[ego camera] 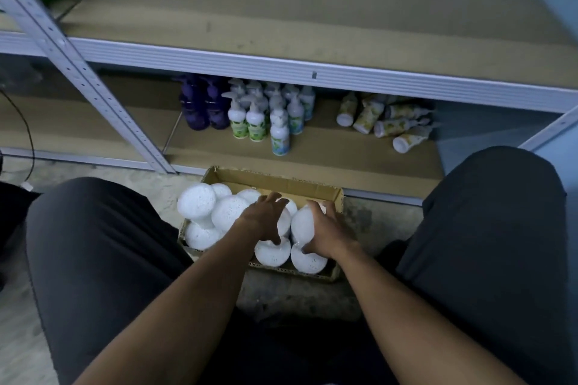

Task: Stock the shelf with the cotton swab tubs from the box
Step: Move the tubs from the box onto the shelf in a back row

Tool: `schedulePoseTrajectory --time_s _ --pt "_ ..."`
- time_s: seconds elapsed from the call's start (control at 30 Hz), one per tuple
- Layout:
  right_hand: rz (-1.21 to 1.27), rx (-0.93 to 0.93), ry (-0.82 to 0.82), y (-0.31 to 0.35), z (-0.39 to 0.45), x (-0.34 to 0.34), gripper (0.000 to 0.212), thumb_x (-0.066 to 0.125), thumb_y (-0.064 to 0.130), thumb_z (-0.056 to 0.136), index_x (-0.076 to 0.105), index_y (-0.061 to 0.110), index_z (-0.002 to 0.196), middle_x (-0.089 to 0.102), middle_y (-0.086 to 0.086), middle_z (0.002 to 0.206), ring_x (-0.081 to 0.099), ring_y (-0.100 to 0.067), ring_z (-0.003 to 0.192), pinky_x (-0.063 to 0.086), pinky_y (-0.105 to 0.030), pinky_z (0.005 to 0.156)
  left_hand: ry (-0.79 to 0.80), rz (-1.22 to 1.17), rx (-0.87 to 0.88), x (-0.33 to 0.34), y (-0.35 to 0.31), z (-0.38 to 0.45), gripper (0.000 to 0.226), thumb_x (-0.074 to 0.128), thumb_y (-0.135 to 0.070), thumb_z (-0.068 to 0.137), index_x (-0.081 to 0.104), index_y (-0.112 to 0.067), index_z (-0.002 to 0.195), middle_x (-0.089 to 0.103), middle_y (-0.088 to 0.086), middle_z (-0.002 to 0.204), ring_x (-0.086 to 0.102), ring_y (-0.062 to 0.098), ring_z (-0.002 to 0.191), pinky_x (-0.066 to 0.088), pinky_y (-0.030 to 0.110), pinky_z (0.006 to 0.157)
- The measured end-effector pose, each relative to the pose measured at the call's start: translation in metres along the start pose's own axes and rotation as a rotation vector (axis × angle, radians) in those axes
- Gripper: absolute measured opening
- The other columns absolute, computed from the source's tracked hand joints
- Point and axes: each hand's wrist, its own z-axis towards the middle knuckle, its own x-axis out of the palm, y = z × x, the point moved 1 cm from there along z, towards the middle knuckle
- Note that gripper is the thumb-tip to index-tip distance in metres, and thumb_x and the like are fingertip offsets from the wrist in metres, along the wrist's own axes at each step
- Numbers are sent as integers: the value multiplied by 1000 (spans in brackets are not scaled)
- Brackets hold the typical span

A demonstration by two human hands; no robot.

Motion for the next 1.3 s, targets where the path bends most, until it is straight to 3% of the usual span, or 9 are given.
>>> schedulePoseTrajectory --time_s 0.27,0.5,0.73,0.93,1.17,1.3 --pt "-172 -47 -30 11 15 11 98 83 37 75 22 36 152 13 -2 156 27 -34 137 44 -47 101 -78 86 5 11 1 8 100 83 -31 74 23 -13 152 26 9 155 28 28 143 34 36 114" --pt "-175 -40 -50 11 16 12 87 80 31 78 28 35 148 23 -3 150 33 -35 131 45 -46 98 -109 127 -4 9 -1 9 95 84 -32 72 29 -15 147 33 8 147 42 29 129 44 36 98" --pt "-93 -42 -45 11 14 -1 84 82 32 72 36 37 142 25 -2 146 37 -34 127 47 -42 96 -106 63 -2 -4 -6 3 96 85 -33 71 30 -10 146 38 9 145 43 29 129 44 37 102" --pt "-6 -29 -20 26 1 -54 91 85 30 70 37 31 147 25 -1 146 44 -31 125 50 -43 93 -100 5 40 -60 -13 -13 106 88 -41 62 34 -13 149 41 9 146 42 33 132 45 44 103" --pt "-92 -87 -75 49 -43 -143 98 80 45 70 30 35 153 25 -1 154 37 -32 137 49 -45 97 -242 -16 102 -136 -30 -55 82 85 -45 64 52 -14 132 53 9 133 53 28 118 49 38 95" --pt "-55 -132 -155 62 -83 -197 98 81 48 70 34 31 154 30 -2 159 33 -23 143 44 -39 104 -326 -21 161 -181 -48 -84 82 84 -46 65 52 -15 134 52 5 133 52 25 119 48 39 95"
